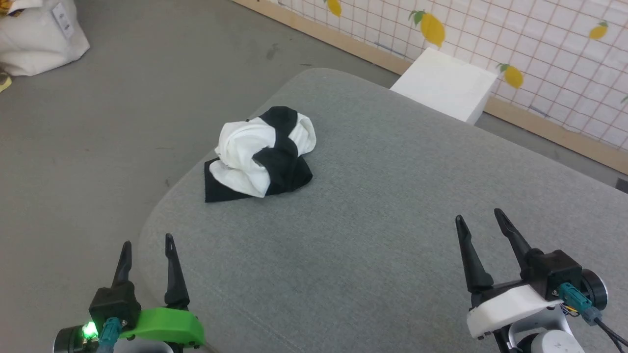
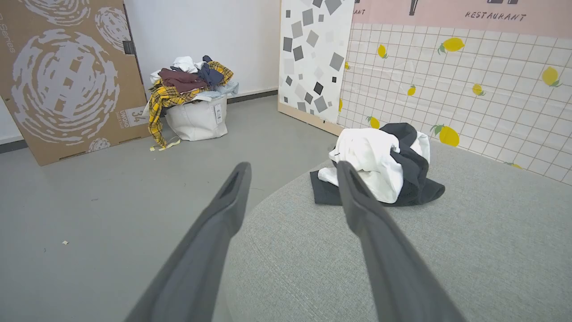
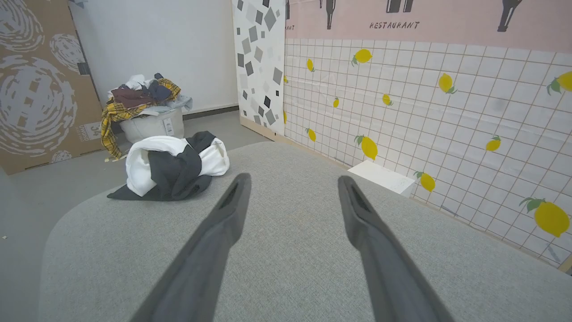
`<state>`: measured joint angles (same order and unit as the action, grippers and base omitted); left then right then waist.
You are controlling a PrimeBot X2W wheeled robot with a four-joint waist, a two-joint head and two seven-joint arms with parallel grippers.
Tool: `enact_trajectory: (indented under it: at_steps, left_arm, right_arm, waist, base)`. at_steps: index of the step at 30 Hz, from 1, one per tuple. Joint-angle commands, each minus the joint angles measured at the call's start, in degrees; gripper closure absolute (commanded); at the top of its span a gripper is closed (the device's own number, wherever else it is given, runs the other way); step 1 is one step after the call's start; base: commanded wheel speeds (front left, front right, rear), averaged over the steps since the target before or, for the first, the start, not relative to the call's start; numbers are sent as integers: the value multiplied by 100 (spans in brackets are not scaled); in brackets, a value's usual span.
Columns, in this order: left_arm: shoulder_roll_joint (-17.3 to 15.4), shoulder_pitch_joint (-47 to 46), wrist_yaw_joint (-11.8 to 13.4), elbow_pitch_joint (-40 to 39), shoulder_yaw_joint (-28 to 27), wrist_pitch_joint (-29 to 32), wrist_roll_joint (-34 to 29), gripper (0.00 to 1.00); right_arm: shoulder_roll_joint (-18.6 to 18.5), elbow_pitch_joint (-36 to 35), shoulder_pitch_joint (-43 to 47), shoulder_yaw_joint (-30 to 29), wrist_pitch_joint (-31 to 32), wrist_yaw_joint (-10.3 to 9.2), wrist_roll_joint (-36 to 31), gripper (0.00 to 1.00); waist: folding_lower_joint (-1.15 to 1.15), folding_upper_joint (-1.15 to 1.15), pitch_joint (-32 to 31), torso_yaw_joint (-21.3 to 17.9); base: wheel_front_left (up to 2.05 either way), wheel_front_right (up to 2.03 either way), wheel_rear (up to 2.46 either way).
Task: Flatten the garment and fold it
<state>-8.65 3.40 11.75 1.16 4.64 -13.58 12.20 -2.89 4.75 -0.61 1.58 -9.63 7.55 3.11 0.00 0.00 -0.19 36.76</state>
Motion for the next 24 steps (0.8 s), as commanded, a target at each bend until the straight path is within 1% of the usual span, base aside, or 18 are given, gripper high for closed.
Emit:
enact_trajectory:
  at_steps: [1, 3, 7, 11, 14, 18, 20, 24]
  left_arm:
    - [-46, 70, 50, 6, 19, -66, 58, 0]
    - [-56, 79, 76, 9, 23, -90, 90, 0]
    - [-41, 58, 88, 23, 16, -95, 126, 0]
    - [-23, -115, 6, 92, -22, -86, 286, 0]
    - [-81, -520, -205, 371, -90, 24, 533, 0]
    - [-199, -1345, -526, 864, -94, 503, 849, 0]
    - [-250, -1805, -702, 1187, -103, 845, 1061, 0]
    - [-490, -2621, -993, 1907, -203, 1663, 1466, 0]
  right_arm:
    - [2, 29, -79, 6, -61, -6, 37, 0]
    - [2, 30, -85, 14, -71, -6, 39, 0]
    - [2, 7, -103, 26, -53, -6, 28, 0]
    - [2, -37, -172, 52, -7, -6, -5, 0]
    - [2, -126, -263, 68, 58, -6, -68, 0]
    - [2, -306, -435, 109, 180, -6, -225, 0]
    - [2, -390, -539, 117, 235, -6, -308, 0]
    - [2, -547, -760, 181, 320, -6, -446, 0]
  waist:
    - [0, 0, 16, 71]
    - [0, 0, 26, 111]
    - [0, 0, 73, 45]
    - [0, 0, 226, -95]
    - [0, 0, 473, -273]
    - [0, 0, 961, -617]
    - [0, 0, 1234, -809]
    - [0, 0, 1841, -1279]
  base:
    - [0, 0, 0]
    - [0, 0, 0]
    - [0, 0, 0]
    - [0, 0, 0]
    - [0, 0, 0]
    - [0, 0, 0]
    - [0, 0, 0]
    - [0, 0, 0]
